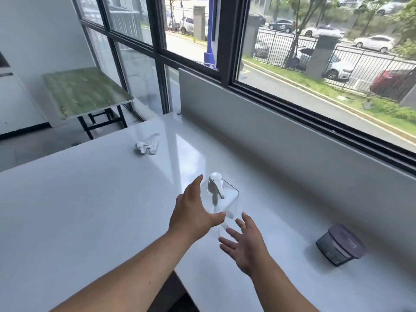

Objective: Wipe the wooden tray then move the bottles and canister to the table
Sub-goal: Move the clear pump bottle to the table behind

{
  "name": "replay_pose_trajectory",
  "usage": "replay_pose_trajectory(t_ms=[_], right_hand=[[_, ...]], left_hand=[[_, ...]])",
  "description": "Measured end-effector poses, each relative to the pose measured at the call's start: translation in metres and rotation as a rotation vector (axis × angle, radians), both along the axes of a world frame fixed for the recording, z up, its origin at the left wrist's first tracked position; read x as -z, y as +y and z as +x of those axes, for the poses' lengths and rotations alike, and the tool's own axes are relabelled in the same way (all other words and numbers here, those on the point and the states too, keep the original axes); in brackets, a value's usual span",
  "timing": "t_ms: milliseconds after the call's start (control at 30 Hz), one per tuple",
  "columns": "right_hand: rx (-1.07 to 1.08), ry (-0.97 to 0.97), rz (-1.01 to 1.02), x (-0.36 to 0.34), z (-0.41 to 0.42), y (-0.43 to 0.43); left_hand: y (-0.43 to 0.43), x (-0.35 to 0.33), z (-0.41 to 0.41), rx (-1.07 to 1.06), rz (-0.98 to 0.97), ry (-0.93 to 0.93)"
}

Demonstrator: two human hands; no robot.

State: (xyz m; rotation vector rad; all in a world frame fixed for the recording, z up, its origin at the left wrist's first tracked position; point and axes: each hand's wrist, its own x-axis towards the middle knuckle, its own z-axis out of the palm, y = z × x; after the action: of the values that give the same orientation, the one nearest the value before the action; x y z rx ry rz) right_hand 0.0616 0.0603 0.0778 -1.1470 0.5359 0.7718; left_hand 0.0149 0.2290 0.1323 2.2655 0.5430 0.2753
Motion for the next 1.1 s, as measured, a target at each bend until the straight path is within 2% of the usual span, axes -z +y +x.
replay_pose_trajectory(t_ms=[200,400,633,833,1100], right_hand=[[-0.168,-0.005,-0.007,0.007,-0.053,0.163],[-0.462,0.016,0.011,0.014,-0.139,0.348],[-0.733,0.049,-0.002,0.029,-0.235,0.501],[-0.916,0.055,-0.035,0.046,-0.308,0.577],[-1.005,0.06,-0.073,0.061,-0.338,0.604]], left_hand=[[0.154,0.002,-0.073,-0.168,-0.005,0.002],[0.308,0.017,-0.189,-0.421,0.036,0.011],[0.421,0.032,-0.315,-0.73,0.038,0.005],[0.471,0.056,-0.404,-0.907,0.046,0.05],[0.482,0.08,-0.437,-0.948,0.032,0.105]])
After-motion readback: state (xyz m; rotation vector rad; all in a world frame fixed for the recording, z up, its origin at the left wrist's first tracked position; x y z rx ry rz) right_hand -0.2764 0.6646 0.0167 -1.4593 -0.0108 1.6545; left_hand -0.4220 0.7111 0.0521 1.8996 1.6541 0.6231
